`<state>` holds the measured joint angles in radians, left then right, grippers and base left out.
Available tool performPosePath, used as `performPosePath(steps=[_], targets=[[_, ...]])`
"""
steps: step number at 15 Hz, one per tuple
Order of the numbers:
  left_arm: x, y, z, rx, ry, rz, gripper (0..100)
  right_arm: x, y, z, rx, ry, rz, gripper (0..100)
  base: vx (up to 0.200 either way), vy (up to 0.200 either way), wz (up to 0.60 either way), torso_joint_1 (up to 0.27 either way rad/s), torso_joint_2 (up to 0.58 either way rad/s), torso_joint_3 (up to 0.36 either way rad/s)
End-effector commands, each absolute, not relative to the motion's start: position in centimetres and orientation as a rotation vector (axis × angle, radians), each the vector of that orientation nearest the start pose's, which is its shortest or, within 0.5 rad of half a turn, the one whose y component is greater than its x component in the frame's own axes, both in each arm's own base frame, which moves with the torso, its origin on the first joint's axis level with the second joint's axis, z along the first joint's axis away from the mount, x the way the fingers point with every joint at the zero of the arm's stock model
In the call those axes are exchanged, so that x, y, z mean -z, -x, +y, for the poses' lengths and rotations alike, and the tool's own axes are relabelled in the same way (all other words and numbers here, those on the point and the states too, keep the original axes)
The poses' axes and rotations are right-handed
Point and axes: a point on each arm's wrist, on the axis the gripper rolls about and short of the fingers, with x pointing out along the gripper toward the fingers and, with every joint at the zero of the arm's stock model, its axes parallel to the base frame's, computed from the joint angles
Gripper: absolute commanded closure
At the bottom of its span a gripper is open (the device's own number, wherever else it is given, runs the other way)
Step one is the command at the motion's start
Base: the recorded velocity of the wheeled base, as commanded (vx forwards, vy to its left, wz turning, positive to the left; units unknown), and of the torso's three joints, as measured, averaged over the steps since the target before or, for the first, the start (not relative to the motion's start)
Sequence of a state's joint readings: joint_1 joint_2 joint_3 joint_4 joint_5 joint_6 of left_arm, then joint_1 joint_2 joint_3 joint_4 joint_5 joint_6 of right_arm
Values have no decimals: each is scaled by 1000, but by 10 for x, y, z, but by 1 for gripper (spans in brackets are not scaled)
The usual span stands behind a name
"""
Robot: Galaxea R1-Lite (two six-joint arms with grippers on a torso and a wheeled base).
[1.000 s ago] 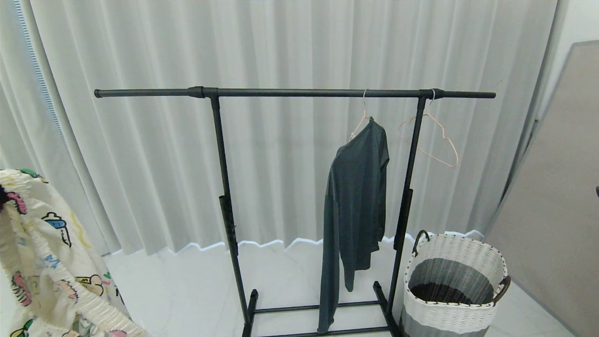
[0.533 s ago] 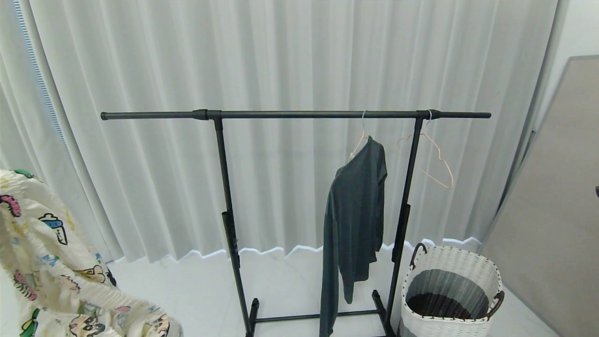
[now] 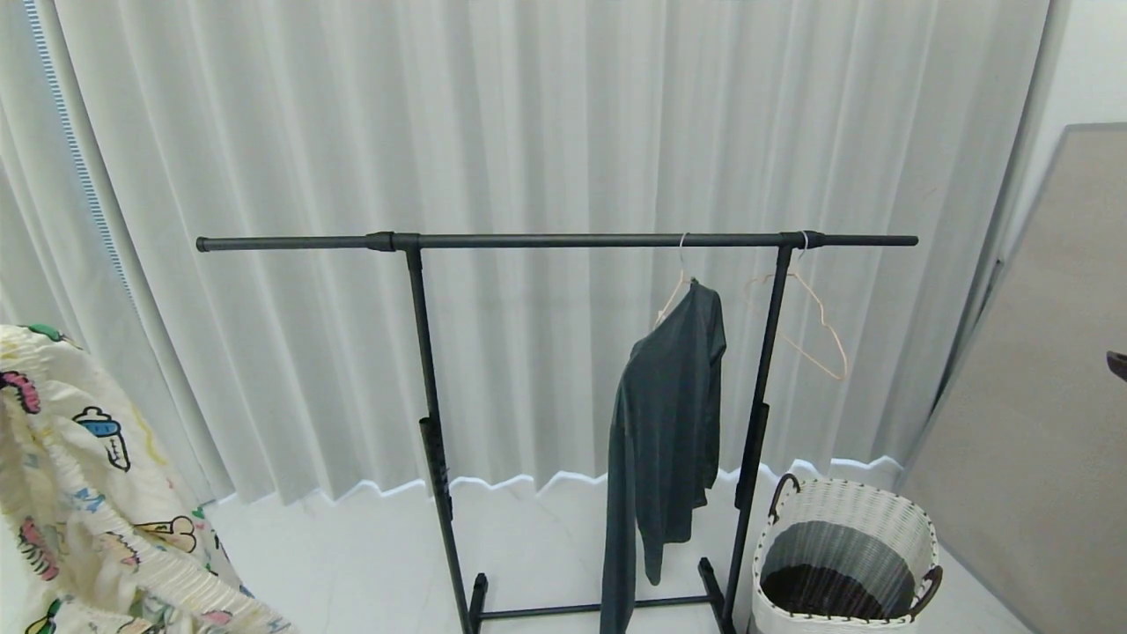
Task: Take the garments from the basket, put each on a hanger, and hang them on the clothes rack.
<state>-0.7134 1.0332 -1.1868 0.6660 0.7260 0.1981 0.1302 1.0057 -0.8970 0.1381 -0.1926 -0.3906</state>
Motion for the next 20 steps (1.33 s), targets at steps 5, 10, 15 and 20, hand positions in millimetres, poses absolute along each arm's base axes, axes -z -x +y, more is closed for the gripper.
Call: performPosePath(steps=[5,10,15,20], targets=[[-311,-80,-49,25,-535,390,100,-282,-121,12,8,431,261,0,200,-200,0,13,-3,-4],[-310,-80,-49,26,-534,392,100,-279,-122,12,-18,430,269,0,200,-120,0,0,1,3],[-307,-77,-47,26,-533,394,100,-271,-125,15,-113,412,286,0,200,0,0,2,2,2],[-307,-77,-47,26,-535,396,100,-264,-139,20,-155,365,334,0,200,0,0,2,2,3]])
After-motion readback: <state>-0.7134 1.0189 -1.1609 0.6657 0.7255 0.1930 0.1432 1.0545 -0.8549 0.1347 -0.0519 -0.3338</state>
